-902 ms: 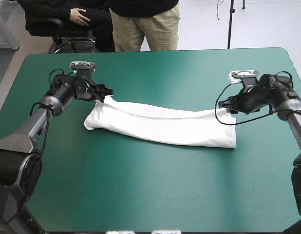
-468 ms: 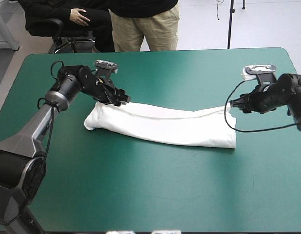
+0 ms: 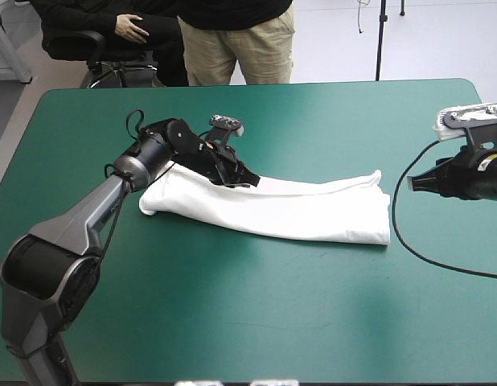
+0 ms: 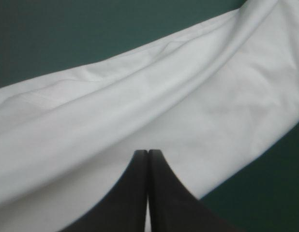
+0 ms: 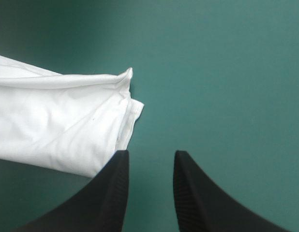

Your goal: Fold the cloth

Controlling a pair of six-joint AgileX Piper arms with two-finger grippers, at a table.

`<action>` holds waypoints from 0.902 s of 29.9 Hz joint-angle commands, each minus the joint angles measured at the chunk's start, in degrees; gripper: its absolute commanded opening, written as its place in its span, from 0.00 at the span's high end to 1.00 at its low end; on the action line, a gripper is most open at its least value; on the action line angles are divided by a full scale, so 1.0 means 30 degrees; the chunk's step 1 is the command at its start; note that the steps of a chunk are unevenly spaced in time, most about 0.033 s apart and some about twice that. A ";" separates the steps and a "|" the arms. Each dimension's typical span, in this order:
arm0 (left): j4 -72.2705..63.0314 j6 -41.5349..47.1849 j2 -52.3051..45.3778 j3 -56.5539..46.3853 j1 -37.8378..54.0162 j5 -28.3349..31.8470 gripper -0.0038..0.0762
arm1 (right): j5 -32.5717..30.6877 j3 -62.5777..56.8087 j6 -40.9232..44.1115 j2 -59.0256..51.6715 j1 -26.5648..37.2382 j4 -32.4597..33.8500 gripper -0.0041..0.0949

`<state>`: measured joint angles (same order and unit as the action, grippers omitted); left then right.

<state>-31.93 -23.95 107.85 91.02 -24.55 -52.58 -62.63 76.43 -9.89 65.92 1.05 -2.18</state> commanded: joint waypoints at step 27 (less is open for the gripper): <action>-0.1931 -0.0563 0.3035 0.0542 -0.0419 0.0406 0.97 | 0.2777 -0.3950 -0.6050 0.5180 0.3182 -1.0241 0.32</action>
<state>-36.24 -25.51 119.07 91.65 -25.48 -51.06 -56.53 63.21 -24.97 80.48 10.13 -27.29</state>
